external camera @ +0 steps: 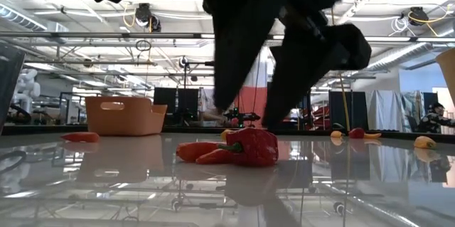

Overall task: Sort produce into baskets
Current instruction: Put the red bell pepper into the black bin

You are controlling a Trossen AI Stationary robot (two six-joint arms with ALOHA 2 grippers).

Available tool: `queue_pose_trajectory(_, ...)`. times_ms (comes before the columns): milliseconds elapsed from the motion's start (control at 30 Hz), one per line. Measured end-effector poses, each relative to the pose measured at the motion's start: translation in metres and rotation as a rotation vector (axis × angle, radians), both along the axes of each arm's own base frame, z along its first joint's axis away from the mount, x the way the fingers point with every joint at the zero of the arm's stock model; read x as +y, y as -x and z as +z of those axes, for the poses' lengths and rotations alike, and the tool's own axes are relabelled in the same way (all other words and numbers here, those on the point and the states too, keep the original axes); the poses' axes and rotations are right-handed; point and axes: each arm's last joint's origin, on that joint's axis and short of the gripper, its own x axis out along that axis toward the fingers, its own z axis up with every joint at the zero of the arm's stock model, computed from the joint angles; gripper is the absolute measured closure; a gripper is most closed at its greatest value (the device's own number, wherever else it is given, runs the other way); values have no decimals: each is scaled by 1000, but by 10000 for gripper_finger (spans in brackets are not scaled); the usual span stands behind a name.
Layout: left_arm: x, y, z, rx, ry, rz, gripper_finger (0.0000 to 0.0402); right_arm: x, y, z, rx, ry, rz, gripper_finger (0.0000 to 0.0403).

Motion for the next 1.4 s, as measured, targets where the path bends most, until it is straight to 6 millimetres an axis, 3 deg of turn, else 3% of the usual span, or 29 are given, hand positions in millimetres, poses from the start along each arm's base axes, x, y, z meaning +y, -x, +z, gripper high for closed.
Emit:
queue_pose_trajectory(600, 0, 0, 0, -1, 27, 26, 201, 7, -1, -24, 36, 33, 49, 193)
queue_pose_trajectory(967, 1, -1, 1, -5, 38, 45, 201, 9, -1, -26, 36, 30, 37, 194)
queue_pose_trajectory(1400, 1, -1, 1, -5, 31, 41, 201, 10, -2, -23, 36, 11, 41, 244)
